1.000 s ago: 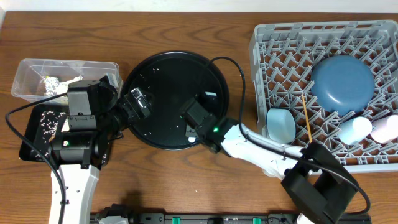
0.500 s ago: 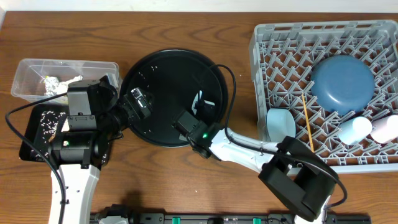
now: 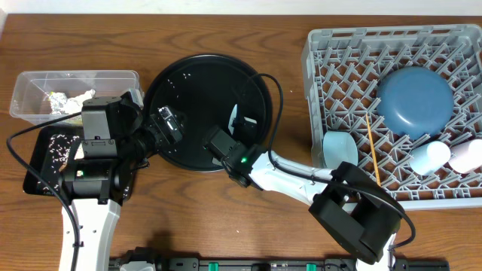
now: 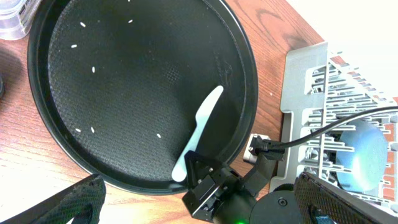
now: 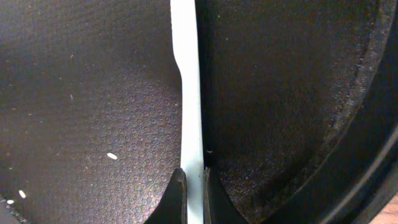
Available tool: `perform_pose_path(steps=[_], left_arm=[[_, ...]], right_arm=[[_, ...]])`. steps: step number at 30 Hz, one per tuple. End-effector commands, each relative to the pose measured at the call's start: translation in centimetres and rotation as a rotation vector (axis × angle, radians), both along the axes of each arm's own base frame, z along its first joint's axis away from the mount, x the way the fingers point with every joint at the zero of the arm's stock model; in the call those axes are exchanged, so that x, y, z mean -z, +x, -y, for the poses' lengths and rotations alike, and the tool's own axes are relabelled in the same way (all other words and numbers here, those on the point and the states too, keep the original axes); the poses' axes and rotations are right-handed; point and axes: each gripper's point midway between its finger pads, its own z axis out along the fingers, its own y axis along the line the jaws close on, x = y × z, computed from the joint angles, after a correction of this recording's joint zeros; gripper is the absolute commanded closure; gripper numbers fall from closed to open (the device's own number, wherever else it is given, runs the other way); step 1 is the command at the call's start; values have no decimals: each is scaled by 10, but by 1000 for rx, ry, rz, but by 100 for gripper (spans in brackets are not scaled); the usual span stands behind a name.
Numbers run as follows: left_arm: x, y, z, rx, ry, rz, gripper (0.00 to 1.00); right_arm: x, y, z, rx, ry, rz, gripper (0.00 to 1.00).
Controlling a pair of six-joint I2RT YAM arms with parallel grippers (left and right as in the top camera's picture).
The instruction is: Sort waste into correct bins and load items into the dishwasher rack
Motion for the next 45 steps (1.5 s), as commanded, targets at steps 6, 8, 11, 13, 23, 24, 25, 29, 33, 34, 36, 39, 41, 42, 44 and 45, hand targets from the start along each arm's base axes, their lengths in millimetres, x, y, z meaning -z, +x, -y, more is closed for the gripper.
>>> perform_pose_path(steps=[6, 8, 11, 13, 23, 24, 25, 29, 33, 34, 36, 39, 41, 42, 44, 45], left_arm=[[-5, 2, -3, -2, 16, 17, 2], [-5, 2, -3, -2, 16, 17, 2], [-5, 2, -3, -2, 16, 17, 2], [-5, 2, -3, -2, 16, 17, 2], [-5, 2, -3, -2, 16, 17, 2], [-5, 2, -3, -2, 16, 17, 2], [-5, 2, -3, -2, 16, 17, 2], [-5, 2, -3, -2, 16, 17, 2], [-5, 2, -3, -2, 16, 17, 2], [-5, 2, -3, -2, 16, 17, 2], [-5, 2, -3, -2, 16, 17, 2], [-5, 2, -3, -2, 16, 17, 2], [-5, 2, -3, -2, 16, 17, 2], [-5, 2, -3, -2, 16, 17, 2], [-5, 2, -3, -2, 16, 17, 2], [-5, 2, -3, -2, 16, 17, 2]], right_arm=[[-28, 3, 21, -115, -223, 31, 99], [-42, 8, 15, -155, -226, 56, 99], [-57, 10, 11, -194, -230, 80, 99], [-61, 11, 10, -213, -231, 88, 99], [-56, 2, 5, -192, -168, 26, 86], [-55, 0, 4, -167, -144, 9, 77], [-53, -3, 3, -135, -122, -8, 74], [-40, -9, 5, -42, -93, -50, 67], [-16, -12, 8, -29, -129, -86, 67], [-9, -12, 9, -29, -142, -96, 67], [3, -14, 11, -28, -165, -114, 67], [20, -17, 16, -18, -195, -141, 67], [29, -20, 19, -2, -211, -161, 68], [34, -22, 21, 4, -218, -175, 68], [41, -27, 25, 7, -234, -200, 80], [43, -28, 27, 7, -246, -209, 91]])
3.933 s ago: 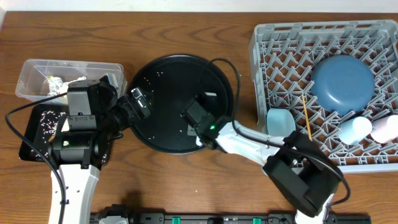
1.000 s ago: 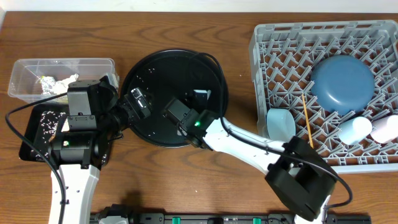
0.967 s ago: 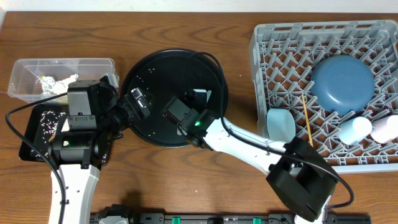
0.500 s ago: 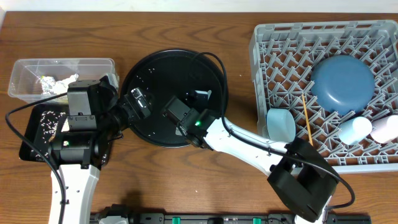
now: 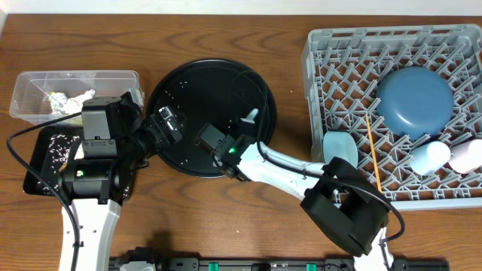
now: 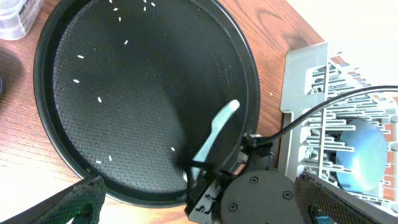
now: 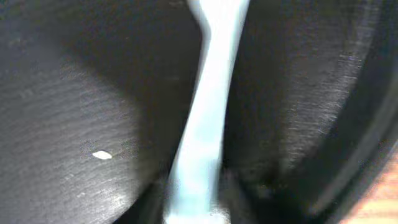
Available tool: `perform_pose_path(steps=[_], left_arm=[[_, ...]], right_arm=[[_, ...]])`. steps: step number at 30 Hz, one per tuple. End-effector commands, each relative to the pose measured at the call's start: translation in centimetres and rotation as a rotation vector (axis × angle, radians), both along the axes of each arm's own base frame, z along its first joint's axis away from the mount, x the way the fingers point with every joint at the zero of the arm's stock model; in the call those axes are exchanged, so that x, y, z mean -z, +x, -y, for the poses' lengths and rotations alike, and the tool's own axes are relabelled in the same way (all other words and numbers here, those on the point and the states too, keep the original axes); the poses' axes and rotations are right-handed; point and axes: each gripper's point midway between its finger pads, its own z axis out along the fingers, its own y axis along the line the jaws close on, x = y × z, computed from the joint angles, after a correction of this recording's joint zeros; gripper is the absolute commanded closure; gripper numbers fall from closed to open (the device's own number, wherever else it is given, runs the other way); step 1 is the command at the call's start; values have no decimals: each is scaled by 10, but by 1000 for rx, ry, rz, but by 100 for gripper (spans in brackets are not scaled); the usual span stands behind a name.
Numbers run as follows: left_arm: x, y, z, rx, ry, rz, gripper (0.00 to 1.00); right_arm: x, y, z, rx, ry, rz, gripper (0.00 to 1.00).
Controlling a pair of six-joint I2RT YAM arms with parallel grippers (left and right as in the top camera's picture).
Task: Sort waste into correct bins and load items into the dishwasher rack
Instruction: 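Close the right gripper on the white knife and adjust grip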
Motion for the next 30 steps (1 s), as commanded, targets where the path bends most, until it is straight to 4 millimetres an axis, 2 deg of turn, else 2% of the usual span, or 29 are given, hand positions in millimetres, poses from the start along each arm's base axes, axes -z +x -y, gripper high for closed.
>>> perform_pose_path(steps=[1, 17, 26, 30], left_arm=[[-5, 2, -3, -2, 16, 16, 2], [-5, 2, -3, -2, 16, 16, 2], [-5, 2, -3, -2, 16, 16, 2], [-5, 2, -3, -2, 16, 16, 2]], right_arm=[[36, -18, 14, 29, -72, -86, 99], [35, -22, 18, -26, -107, -106, 99], [35, -19, -3, -42, -13, -102, 99], [34, -19, -6, -43, -5, -95, 99]])
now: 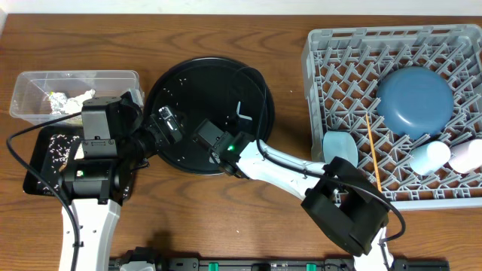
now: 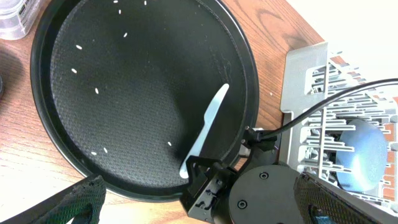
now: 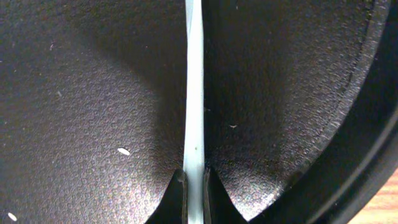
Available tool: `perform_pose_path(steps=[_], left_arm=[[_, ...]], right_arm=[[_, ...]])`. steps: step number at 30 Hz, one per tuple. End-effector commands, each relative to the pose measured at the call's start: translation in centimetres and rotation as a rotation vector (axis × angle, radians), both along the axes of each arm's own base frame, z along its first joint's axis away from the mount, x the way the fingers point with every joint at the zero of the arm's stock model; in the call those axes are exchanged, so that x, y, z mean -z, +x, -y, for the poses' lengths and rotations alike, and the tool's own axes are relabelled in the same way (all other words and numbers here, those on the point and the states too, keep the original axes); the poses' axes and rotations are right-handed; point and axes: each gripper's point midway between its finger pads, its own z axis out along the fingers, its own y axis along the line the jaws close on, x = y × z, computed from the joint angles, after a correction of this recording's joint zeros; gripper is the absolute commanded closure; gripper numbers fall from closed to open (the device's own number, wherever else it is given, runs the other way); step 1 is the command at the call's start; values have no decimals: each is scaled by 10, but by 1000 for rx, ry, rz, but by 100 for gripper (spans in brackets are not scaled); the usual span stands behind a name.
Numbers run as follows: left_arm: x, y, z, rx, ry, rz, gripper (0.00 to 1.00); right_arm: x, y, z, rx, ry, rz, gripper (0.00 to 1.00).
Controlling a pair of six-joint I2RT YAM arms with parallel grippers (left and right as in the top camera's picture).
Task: Sort waste into correct bins and load items into the dishwasher rack
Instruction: 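Close the right gripper on the white knife and adjust grip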
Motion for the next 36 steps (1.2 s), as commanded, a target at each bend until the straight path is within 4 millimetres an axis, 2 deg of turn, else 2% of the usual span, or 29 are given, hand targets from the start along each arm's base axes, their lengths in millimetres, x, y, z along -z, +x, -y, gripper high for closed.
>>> perform_pose_path(steps=[1, 21, 28, 36], left_arm=[[-5, 2, -3, -2, 16, 17, 2], [-5, 2, -3, -2, 16, 17, 2], [-5, 2, -3, -2, 16, 17, 2], [-5, 2, -3, -2, 16, 17, 2]], right_arm=[[44, -28, 8, -44, -61, -117, 99], [46, -28, 8, -45, -55, -112, 99], [56, -31, 11, -46, -75, -128, 99], [58, -34, 15, -50, -92, -142, 99]])
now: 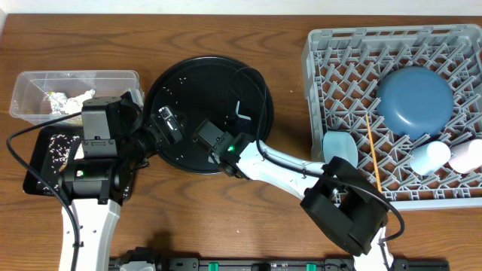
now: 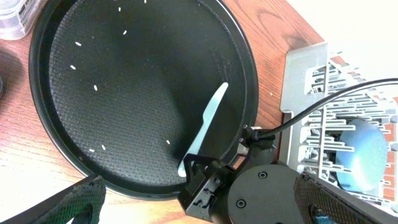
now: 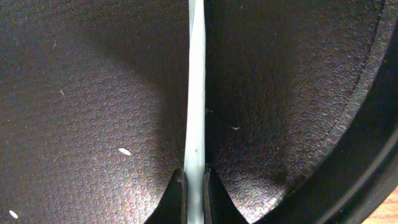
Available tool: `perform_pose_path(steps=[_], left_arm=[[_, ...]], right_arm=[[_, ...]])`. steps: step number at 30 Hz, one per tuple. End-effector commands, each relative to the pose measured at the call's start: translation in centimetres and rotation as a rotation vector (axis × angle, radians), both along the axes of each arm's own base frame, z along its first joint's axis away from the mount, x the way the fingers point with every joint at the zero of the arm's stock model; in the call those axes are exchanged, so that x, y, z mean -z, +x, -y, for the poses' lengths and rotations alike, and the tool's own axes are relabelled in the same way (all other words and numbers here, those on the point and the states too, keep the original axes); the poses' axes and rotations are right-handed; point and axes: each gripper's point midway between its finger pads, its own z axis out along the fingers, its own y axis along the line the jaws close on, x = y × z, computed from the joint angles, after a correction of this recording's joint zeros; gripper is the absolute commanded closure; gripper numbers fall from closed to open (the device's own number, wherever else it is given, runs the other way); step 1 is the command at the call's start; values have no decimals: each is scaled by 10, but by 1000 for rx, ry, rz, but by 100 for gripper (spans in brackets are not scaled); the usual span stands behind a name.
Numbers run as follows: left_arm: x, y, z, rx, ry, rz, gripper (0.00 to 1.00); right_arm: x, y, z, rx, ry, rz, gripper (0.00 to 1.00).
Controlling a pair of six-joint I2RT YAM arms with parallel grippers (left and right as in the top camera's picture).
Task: Sort waste into correct bins and load items into the dishwasher rack
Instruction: 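Close the right gripper on the white knife and adjust grip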
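A black round plate (image 1: 188, 90) with a few rice grains lies mid-table. My right gripper (image 1: 226, 139) is shut on the handle end of a white plastic knife (image 1: 242, 111), over the plate's near right part. In the right wrist view the knife (image 3: 196, 93) runs straight up from the shut gripper (image 3: 194, 180), seen edge-on. My left gripper (image 1: 167, 122) is at the plate's left rim. In its wrist view the two mesh fingers (image 2: 81, 199) stand wide apart, open, holding nothing.
The grey dishwasher rack (image 1: 316, 60) at the right holds a blue bowl (image 1: 414, 98), pale cups (image 1: 429, 158) and an orange stick (image 1: 372, 150). A clear bin (image 1: 113, 79) with foil sits at far left. A black tray (image 1: 34, 177) with white crumbs lies below it.
Almost nothing differs. The right gripper still holds the knife edge-on over the plate. The plate and its grains sit very slightly shifted in the left wrist view.
The right gripper was shut on the knife, its blade lying nearly flat on the plate. Later the knife was raised and blurred, and the plate sat a little to the right with its grains rearranged. Then the knife stood edge-on, and it stays so now.
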Motion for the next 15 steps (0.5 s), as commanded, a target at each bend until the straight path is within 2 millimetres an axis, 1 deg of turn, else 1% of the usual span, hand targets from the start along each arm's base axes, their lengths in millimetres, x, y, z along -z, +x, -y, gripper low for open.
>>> perform_pose_path(steps=[1, 10, 15], left_arm=[[-5, 2, -3, -2, 16, 17, 2], [-5, 2, -3, -2, 16, 17, 2], [-5, 2, -3, -2, 16, 17, 2]], right_arm=[[55, -36, 16, -65, -103, -154, 99], [55, -36, 17, -81, -108, -154, 99], [48, -32, 14, -137, -114, -127, 99]])
